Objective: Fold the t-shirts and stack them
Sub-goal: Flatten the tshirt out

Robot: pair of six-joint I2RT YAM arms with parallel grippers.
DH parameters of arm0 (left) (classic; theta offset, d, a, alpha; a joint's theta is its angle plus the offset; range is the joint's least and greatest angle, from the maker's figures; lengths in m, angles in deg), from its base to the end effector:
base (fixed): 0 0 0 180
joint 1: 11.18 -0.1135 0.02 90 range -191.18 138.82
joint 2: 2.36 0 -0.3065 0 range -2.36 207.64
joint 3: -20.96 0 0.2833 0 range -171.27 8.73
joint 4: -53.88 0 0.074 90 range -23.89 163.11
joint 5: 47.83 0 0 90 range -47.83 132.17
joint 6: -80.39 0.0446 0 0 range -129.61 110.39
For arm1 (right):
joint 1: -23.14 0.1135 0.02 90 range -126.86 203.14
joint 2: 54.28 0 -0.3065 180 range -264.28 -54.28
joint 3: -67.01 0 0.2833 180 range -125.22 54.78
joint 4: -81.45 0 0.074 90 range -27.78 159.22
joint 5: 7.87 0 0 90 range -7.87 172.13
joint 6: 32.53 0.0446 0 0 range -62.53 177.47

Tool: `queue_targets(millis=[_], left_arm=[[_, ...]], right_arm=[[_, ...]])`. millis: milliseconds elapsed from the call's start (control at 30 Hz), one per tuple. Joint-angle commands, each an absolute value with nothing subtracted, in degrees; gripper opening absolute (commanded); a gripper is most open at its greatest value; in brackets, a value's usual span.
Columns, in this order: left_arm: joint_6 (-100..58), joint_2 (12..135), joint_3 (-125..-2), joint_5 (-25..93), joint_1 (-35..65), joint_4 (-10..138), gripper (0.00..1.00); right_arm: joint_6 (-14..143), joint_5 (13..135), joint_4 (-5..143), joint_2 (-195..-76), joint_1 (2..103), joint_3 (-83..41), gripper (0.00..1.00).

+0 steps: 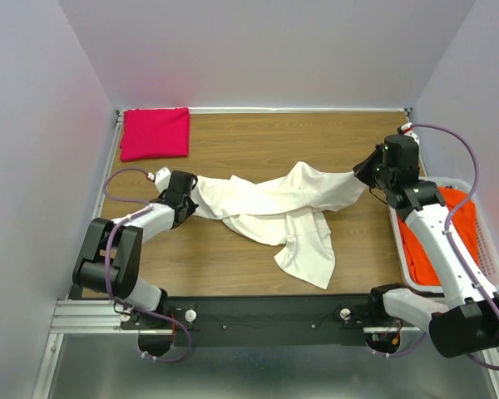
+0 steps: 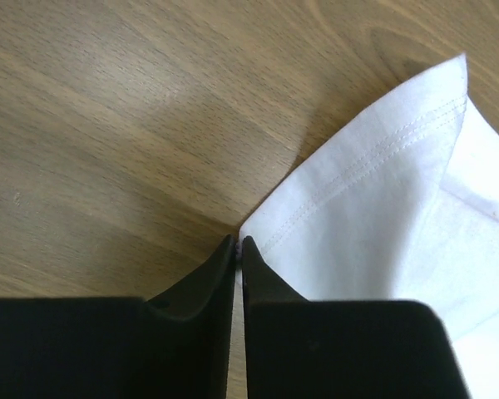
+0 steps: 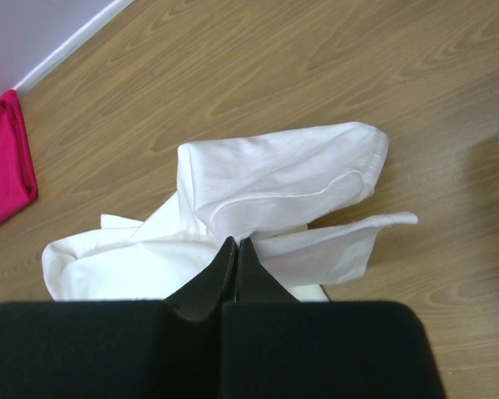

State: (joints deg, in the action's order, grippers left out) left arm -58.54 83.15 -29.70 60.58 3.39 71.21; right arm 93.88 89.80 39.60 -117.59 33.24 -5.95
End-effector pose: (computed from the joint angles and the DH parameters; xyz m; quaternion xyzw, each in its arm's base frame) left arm 0.2937 -0.0618 0.1653 -0.3254 0.8769 -0.0397 0.3517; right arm 0.2586 0.0400 0.3718 0.2303 0.8432 0.1366 0.4661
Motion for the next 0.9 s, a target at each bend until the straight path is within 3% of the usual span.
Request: queue_targets(millis=[0, 33, 467, 667, 867], left_arm=[[-56.99, 83.86, -31.77, 61.33, 3.67, 73.4, 0.04], [-56.29, 83.34, -32.3, 60.89, 3.67, 73.49, 0.0], [-48.64, 63.74, -52.6, 59.84, -0.71, 85.0, 0.0], [-44.43, 52.85, -64.1, 59.21, -2.83, 88.78, 0.0], [-43.89, 49.58, -74.66, 60.36, -3.01, 89.84, 0.0]], right_arm=[[93.77, 88.46, 40.49, -116.95, 33.15, -5.6, 0.0], [93.69, 88.2, 40.57, -117.21, 33.07, -6.12, 0.01], [93.77, 88.46, 38.99, -117.13, 33.15, -17.1, 0.0], [92.63, 91.27, 35.22, -112.92, 33.15, -27.91, 0.0], [91.23, 90.4, 33.28, -112.64, 33.07, -42.39, 0.0]])
